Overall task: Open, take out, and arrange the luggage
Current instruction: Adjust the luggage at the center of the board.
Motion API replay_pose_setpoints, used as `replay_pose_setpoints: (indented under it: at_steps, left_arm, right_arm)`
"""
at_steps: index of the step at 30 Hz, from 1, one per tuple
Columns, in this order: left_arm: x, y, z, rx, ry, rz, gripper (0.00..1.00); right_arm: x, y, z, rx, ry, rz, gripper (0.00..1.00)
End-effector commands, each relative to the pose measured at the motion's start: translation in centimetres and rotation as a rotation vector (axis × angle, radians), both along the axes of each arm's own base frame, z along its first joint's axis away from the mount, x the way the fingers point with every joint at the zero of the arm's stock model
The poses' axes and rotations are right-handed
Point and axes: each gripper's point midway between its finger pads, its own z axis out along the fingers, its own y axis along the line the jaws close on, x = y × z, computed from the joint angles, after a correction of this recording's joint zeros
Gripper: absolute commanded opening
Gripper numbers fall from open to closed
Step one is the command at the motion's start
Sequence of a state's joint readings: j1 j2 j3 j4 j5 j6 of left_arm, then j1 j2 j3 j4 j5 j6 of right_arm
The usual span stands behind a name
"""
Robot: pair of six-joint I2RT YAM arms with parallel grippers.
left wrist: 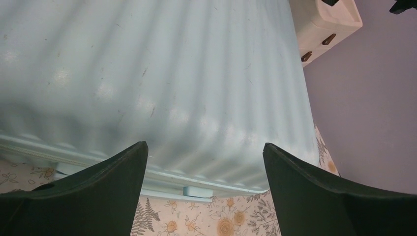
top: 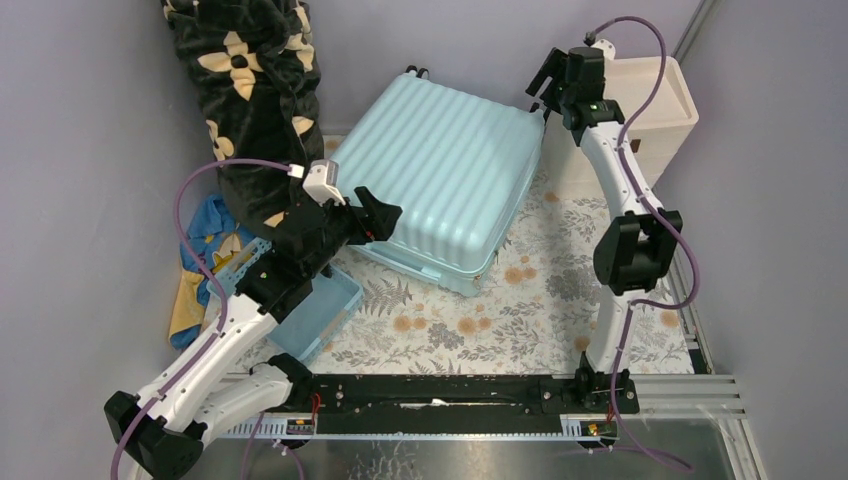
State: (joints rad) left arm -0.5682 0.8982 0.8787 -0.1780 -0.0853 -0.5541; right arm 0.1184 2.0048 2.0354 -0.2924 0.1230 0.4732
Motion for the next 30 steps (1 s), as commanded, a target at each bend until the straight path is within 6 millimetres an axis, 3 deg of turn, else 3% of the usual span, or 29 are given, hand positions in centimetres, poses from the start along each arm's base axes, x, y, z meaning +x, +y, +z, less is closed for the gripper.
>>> replay_pose_setpoints:
  at_steps: [1,22,30]
  left_arm:
    - [0.7,0.9,0.9,-0.005,-0.052,0.048,0.94]
    - [1.3,1.6,0.3,0.037,-0.052,0.081,0.95]
    - [1.4,1.7,0.3,0.045,-0.051,0.087,0.94]
  right_arm:
    - [0.8,0.0,0.7,-0.038,-0.023,-0.076,0.87]
    - [3.6,-0.4,-6.6,-0.041,0.076,-0.162,0.90]
    - [3.7,-1.0,-8.8,0.025,0.124,-0.178,0.79]
